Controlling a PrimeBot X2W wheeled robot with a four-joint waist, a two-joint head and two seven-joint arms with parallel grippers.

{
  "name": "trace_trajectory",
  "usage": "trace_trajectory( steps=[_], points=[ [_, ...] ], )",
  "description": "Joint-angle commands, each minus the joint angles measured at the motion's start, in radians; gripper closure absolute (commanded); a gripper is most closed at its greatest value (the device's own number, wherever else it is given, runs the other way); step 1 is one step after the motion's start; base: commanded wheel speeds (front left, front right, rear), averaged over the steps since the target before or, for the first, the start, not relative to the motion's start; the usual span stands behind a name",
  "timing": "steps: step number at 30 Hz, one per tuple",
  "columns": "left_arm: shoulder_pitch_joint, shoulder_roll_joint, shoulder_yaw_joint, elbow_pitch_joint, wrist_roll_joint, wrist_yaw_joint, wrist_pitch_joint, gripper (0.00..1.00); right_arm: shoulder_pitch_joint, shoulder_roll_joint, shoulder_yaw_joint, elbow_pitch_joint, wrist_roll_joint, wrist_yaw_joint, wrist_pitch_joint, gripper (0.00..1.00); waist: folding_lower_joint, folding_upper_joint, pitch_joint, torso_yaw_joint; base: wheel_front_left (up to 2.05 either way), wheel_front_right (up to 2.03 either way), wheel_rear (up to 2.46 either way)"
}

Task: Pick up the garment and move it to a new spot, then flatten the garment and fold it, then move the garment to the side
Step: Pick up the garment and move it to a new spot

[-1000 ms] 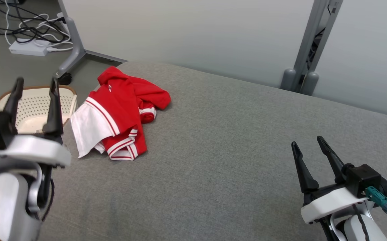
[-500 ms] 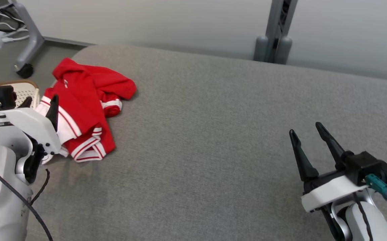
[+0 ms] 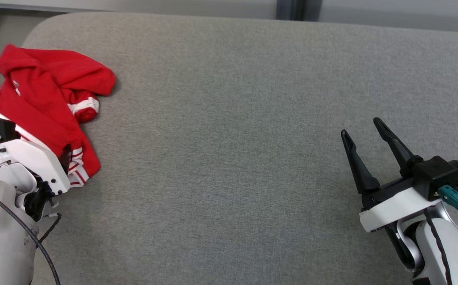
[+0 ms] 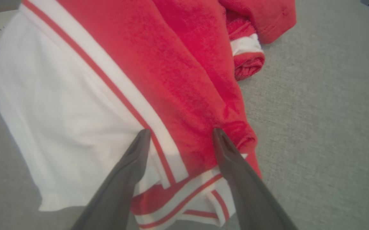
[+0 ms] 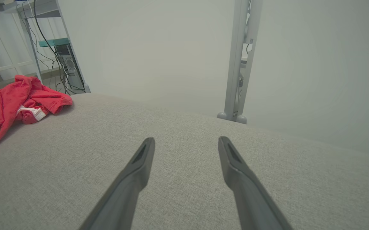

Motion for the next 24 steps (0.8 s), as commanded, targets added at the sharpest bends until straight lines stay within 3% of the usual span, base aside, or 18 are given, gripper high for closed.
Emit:
trace_trajectory(
  steps=[1,3,4,5,17,24],
  points=[
    [-0.024,-0.003,0.008,0.042,-0.016,-0.011,0.000,0.00,-0.011,-0.009,-0.003,-0.013,0.007,0.000,0.007,0.00,0.0000,0.0000,0.038,-0.028,0.00,0.00,0.00],
    [-0.031,-0.008,0.010,0.073,-0.026,-0.017,-0.002,0.05,-0.014,-0.015,-0.008,-0.020,0.007,0.000,0.009,0.00,0.0000,0.0000,0.048,-0.030,0.00,0.00,0.00],
    [-0.040,-0.007,0.011,0.080,-0.029,-0.020,-0.016,0.58,-0.015,-0.018,-0.011,-0.023,0.008,0.000,0.010,0.00,0.0000,0.0000,0.053,-0.030,0.00,0.00,0.00],
    [-0.046,-0.005,0.013,0.087,-0.035,-0.023,-0.027,1.00,-0.016,-0.020,-0.012,-0.026,0.007,0.000,0.008,0.00,0.0000,0.0000,0.056,-0.029,0.00,0.00,0.00],
    [-0.155,0.056,0.008,0.081,-0.020,-0.032,-0.261,1.00,0.005,-0.009,-0.042,-0.013,0.009,0.000,-0.004,0.00,0.0000,0.0000,0.022,0.013,0.00,0.00,0.00],
    [-0.203,0.099,0.010,0.034,0.005,-0.003,-0.415,1.00,0.024,0.007,-0.045,0.000,0.008,0.000,-0.019,0.00,0.0000,0.0000,-0.042,0.024,0.00,0.00,0.00]
  ],
)
